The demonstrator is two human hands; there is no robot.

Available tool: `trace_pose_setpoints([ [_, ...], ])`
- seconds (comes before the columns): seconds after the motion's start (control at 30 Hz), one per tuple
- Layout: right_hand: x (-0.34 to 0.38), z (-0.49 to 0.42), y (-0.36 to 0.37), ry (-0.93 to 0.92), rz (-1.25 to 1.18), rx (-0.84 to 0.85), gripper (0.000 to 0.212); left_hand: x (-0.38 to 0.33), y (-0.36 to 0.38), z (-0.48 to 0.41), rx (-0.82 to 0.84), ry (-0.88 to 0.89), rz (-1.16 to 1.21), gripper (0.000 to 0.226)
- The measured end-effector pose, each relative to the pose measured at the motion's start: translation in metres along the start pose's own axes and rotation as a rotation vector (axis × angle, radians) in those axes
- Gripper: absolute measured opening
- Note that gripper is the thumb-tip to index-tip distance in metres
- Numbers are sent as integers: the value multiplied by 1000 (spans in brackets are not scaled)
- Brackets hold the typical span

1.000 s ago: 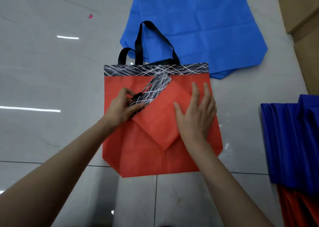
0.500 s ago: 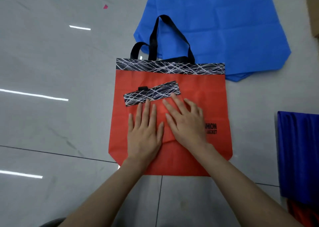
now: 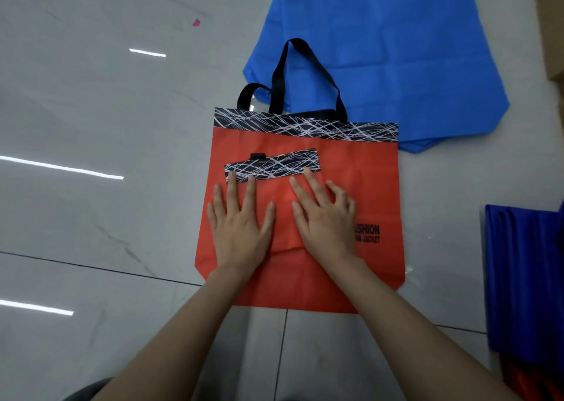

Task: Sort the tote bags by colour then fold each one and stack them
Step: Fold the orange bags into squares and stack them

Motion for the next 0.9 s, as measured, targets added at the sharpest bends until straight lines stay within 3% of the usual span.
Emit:
trace_pose_setpoints([
  [0.07,2,1,2,50,-44,16,45,-3,-15,-8,-7,26,119,60],
  [0.17,8,10,3,177,-141,37,46,7,-31,-13,94,-53,483,34],
  [0.37,23,48,-5,245,-484,64,55,2,-41,21,463,46,714,38],
  [0.5,18,73,-48,402,-900,-150,39,-16,-65,37,554,97,808,42],
  [0.67,5,111,-102,546,-1190,-373,46,-57,-91,70,655,218,762,41],
  [0.73,-2,124,-127,545,-1218,-451,46,-74,-99,84,647,270,743,39],
  [0.9,-27,177,-192,583,-1025,-625,41,-131,-112,141,607,450,714,32],
])
Point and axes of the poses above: each hand's wrist, its own z-axis away from the middle knuckle, its own y-axis out of the palm, x = y × z, the point moved 9 cm from there along -z, towards the middle knuckle, and after that the axes turned 15 degrees about -y, right-handed, at the moved point
